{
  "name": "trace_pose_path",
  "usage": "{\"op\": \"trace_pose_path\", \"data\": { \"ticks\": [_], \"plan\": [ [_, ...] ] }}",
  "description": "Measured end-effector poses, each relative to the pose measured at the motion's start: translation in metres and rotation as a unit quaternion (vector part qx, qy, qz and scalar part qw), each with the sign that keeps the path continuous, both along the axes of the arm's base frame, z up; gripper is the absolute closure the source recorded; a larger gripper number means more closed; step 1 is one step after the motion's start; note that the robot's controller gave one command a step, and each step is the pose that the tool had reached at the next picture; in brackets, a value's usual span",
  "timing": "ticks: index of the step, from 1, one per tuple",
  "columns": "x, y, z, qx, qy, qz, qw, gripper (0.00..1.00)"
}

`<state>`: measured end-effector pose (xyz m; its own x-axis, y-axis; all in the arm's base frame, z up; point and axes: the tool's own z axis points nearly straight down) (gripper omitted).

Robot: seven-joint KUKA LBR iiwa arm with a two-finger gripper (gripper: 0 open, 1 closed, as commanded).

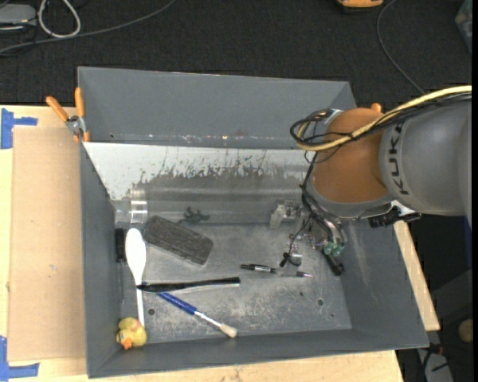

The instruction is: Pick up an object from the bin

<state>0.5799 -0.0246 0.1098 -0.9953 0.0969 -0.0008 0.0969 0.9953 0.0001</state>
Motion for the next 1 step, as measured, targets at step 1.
{"op": "trace_pose_path", "data": {
  "ticks": [1],
  "plan": [
    [0.0012,-0.0039,-0.0224,0.001,0.0016,-0.013,0.9999,0.00]
  ]
}}
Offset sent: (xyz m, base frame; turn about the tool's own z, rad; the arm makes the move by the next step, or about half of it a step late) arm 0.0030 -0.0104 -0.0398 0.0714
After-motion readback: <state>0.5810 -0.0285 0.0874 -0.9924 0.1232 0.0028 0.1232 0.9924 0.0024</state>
